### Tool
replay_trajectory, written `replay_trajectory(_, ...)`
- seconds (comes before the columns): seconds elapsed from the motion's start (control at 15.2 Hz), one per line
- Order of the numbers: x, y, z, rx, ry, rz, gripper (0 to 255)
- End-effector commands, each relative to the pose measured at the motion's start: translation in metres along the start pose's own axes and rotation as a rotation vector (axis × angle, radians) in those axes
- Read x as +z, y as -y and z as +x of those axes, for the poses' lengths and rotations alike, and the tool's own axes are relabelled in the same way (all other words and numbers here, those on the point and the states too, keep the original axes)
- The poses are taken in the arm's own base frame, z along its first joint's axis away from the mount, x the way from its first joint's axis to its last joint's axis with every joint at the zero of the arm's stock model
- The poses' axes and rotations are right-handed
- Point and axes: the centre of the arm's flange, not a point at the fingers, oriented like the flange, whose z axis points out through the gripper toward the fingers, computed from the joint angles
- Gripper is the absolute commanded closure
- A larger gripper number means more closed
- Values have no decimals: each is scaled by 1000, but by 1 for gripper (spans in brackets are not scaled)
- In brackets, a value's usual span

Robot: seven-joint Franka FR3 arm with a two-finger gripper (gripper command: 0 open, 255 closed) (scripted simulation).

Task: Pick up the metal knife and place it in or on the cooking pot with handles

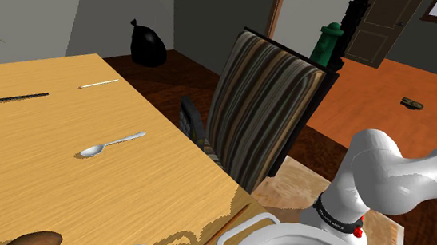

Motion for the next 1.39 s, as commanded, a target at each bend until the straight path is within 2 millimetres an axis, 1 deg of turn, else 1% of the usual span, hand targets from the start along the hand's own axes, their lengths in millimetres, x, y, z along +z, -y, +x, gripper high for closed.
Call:
replay_trajectory(0.0, 0, 0, 0, 0, 0, 0, 255)
replay_trajectory(0.13, 0, 0, 0, 0, 0, 0, 255)
replay_trajectory(0.2, 0, 0, 0, 0, 0, 0, 0)
replay_trajectory(0.53, 0, 0, 0, 0, 0, 0, 0)
replay_trajectory(0.73, -39, 0, 0, 0, 0, 0, 0)
replay_trajectory(0.79, -50, 0, 0, 0, 0, 0, 0)
replay_trajectory(1.32, -50, 0, 0, 0, 0, 0, 0)
